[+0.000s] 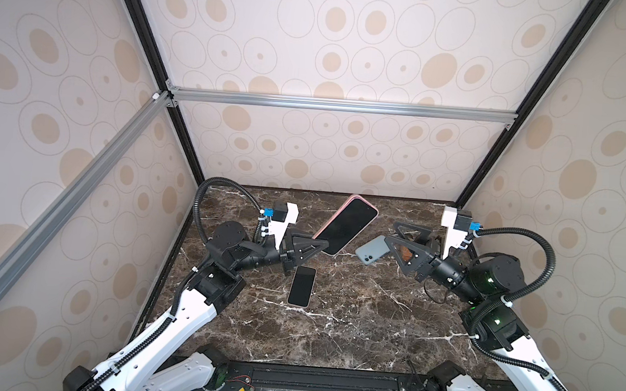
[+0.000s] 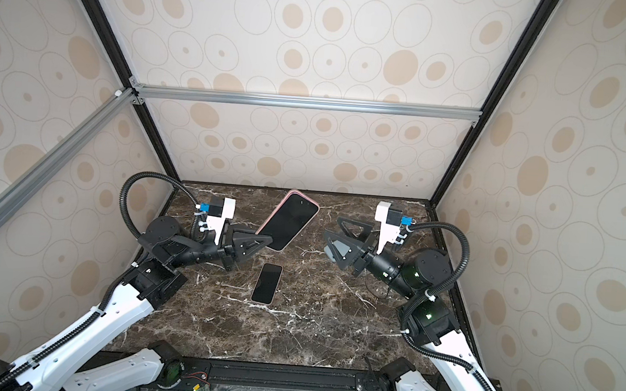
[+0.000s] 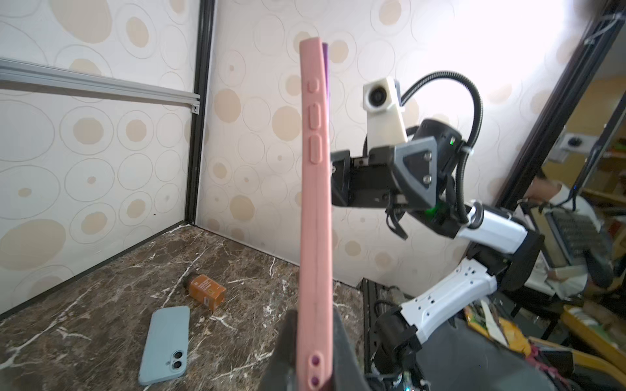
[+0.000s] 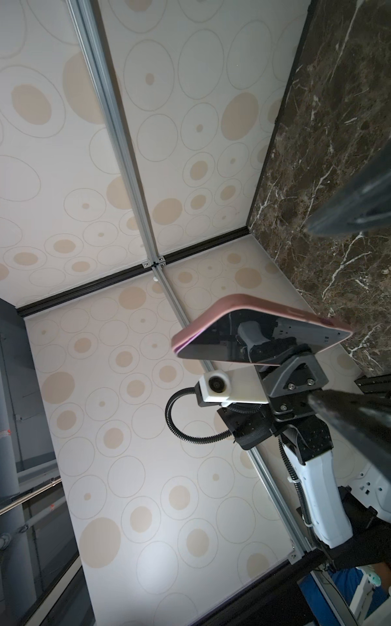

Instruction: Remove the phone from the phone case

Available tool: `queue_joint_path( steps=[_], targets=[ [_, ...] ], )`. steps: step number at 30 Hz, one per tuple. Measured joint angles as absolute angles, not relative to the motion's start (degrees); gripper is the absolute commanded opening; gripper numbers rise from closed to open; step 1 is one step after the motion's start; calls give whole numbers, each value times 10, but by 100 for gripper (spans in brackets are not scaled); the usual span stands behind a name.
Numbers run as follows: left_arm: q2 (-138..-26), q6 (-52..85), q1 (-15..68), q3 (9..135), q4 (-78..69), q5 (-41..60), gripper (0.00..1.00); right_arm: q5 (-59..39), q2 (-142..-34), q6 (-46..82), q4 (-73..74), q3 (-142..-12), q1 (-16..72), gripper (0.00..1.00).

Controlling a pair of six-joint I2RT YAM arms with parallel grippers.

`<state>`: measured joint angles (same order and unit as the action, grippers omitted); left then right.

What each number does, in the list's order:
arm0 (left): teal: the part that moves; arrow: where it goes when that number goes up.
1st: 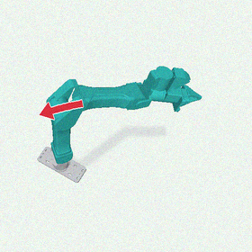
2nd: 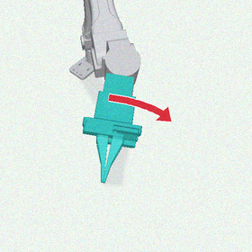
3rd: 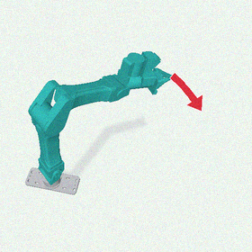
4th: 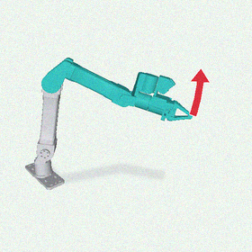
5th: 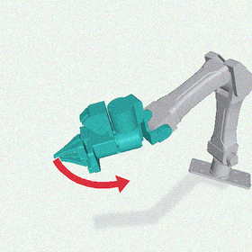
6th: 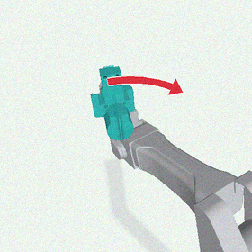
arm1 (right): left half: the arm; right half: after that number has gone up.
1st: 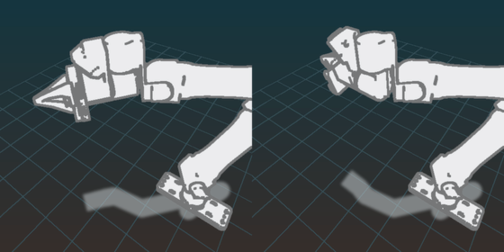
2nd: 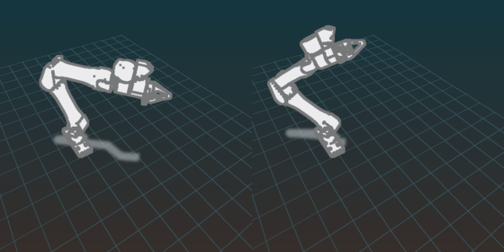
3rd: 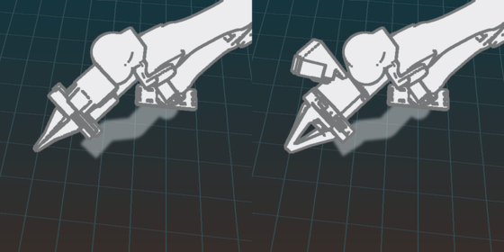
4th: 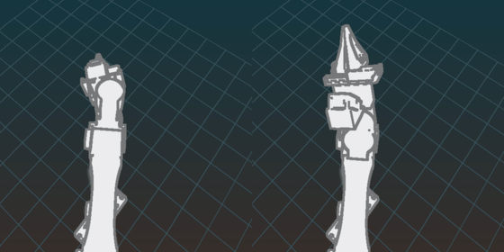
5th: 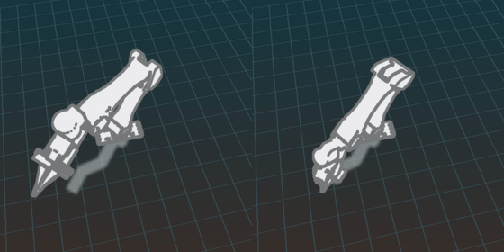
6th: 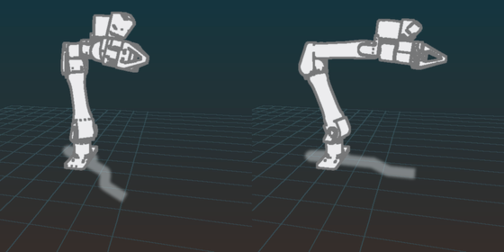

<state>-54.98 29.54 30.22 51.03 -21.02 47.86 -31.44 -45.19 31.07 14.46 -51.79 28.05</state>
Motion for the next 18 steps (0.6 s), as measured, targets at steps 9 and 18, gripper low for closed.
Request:
queue_joint_path(
  steps=[9,18],
  targets=[
    [-545,476,302,474,-375,449,0,-382,-553,295,210,-518,317,71],
    [-545,538,307,458,-459,465,0,-423,-623,286,256,-578,371,70]
  ],
)
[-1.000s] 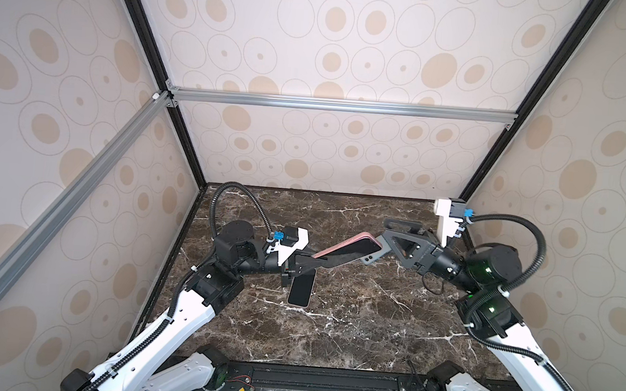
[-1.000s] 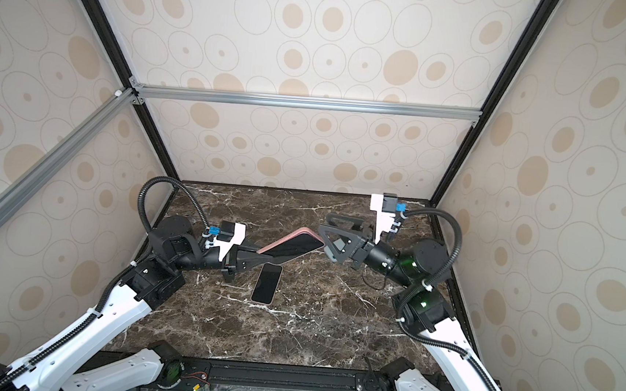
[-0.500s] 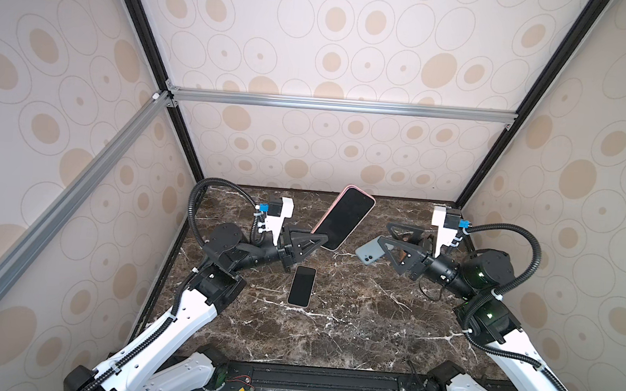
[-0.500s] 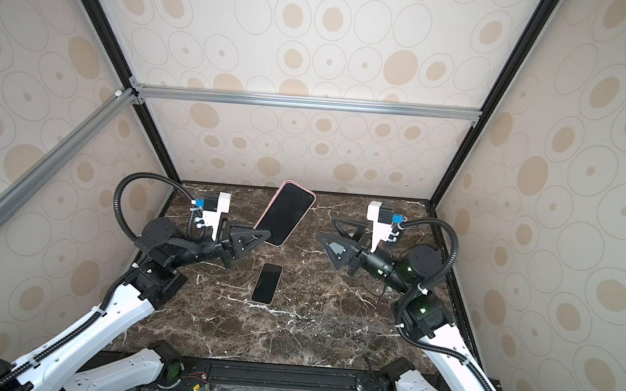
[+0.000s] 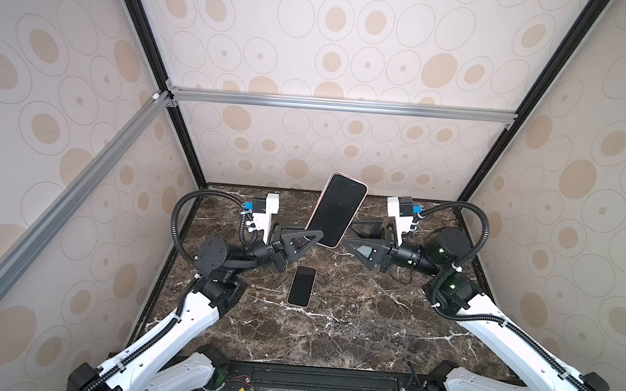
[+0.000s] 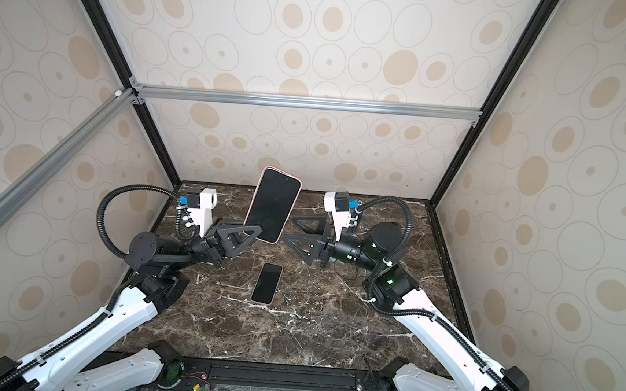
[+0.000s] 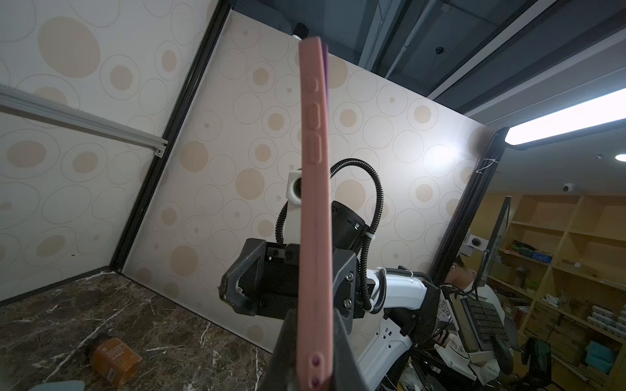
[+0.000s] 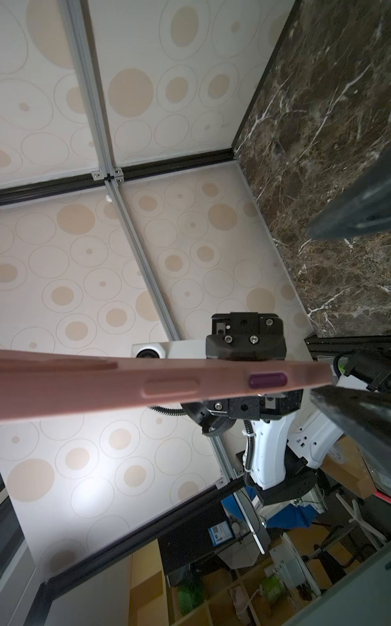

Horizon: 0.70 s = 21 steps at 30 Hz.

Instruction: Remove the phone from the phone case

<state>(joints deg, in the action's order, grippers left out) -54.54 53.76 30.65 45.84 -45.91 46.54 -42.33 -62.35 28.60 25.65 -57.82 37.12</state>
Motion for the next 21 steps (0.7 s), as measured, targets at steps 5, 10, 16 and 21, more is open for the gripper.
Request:
queue_joint_path(
  steps=[5,10,16,21],
  targets=[
    [-547,543,309,458,-473,475,0,-455,-633,275,265,-597,393,62],
    [-551,544,314,458,-476,484,0,-470,-637,260,251,-605,399,57],
    [-555,544,322,458,-478,489,0,-480,-644,253,229,-620,402,51],
    [-558,544,328,458,-479,493,0,-480,-650,252,216,-628,403,47]
  ],
)
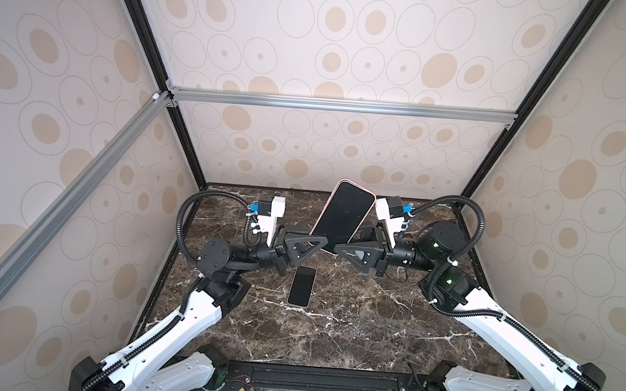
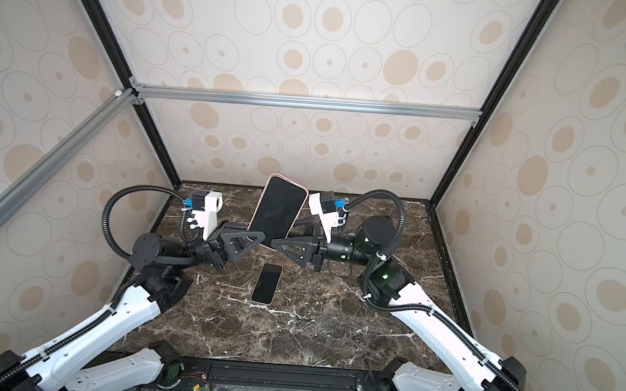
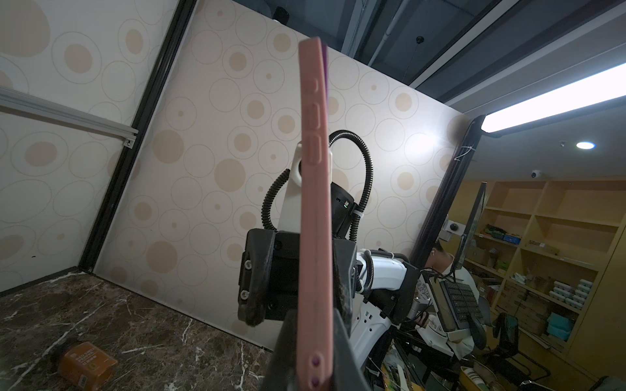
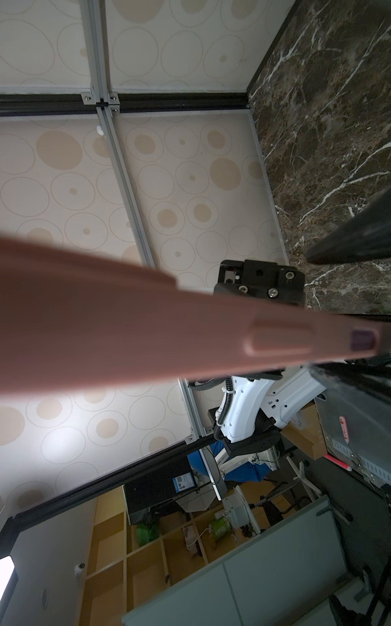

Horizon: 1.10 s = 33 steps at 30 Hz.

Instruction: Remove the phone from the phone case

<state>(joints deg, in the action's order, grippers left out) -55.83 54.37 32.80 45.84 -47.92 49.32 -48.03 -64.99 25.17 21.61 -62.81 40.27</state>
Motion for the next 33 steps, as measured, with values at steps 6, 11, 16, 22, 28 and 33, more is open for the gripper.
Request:
queue_joint_path(
  steps=[6,11,16,22,28,33],
  targets=[
    [-558,541,332,458,-479,495,0,-480,-650,250,209,-628,405,41],
    [-558,536,335,458,-475,491,0,-480,-650,251,206,-628,406,32],
    [-558,526,336,458,-470,484,0,-480,-649,252,206,-628,408,23],
    [-559,505,337,460,-458,481,0,-475,-643,260,194,-628,409,3],
    [-554,430,344,505,-359,460,48,-438,-614,225,137,-628,409,0],
    [-542,322,345,584,-232,399,54,-371,-574,163,39,-631,409,0]
  ],
)
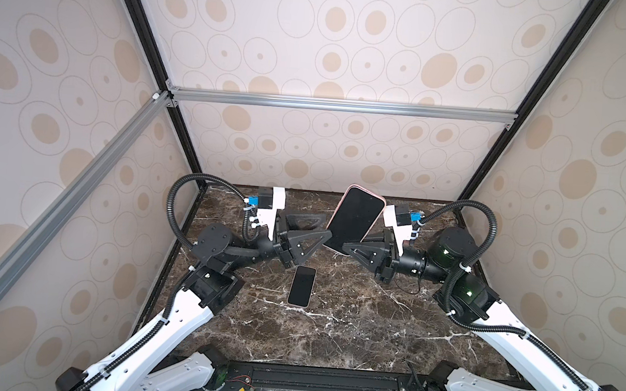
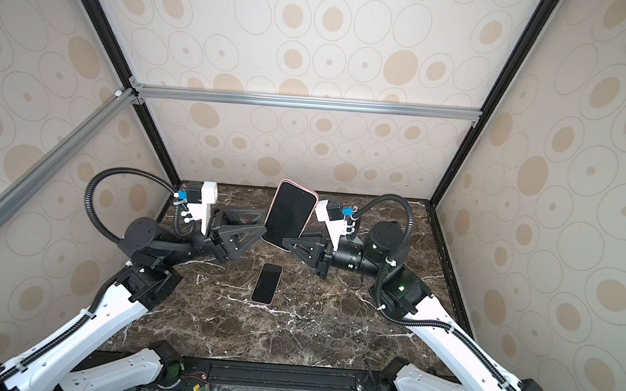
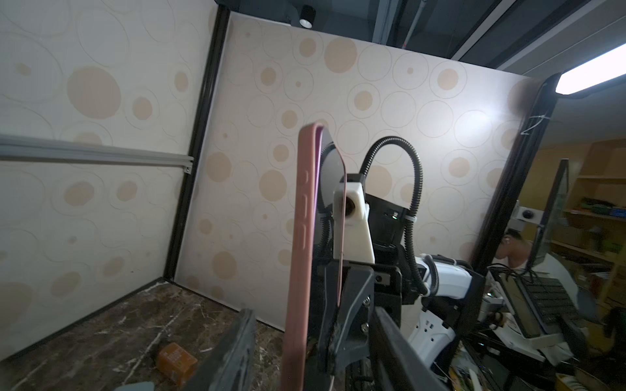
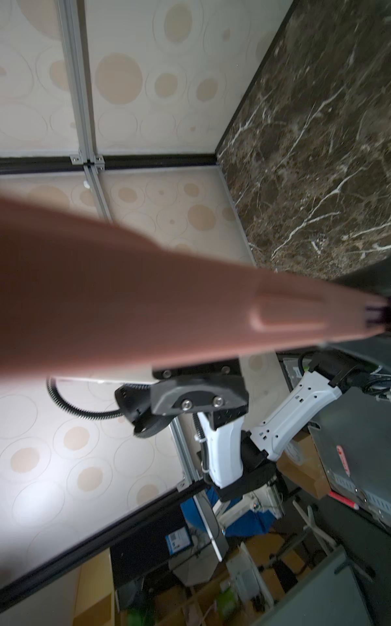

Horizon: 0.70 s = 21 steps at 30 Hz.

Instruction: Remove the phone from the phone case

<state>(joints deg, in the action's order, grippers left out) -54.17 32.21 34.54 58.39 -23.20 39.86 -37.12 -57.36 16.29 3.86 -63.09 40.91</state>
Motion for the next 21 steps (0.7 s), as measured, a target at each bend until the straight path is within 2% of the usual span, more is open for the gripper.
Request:
queue_joint_path(
  steps=[3,11,21],
  targets=[
    [-541,257,362,635,-166,346,54,-322,-561,119,-35,-646,409,0],
    [-542,65,507,689,-48,157,53,-201,-543,25,-173,-662,409,0],
    [-580,-102,600,699,-6,17,50,-161,-507,-53,-221,-660,412,0]
  ],
)
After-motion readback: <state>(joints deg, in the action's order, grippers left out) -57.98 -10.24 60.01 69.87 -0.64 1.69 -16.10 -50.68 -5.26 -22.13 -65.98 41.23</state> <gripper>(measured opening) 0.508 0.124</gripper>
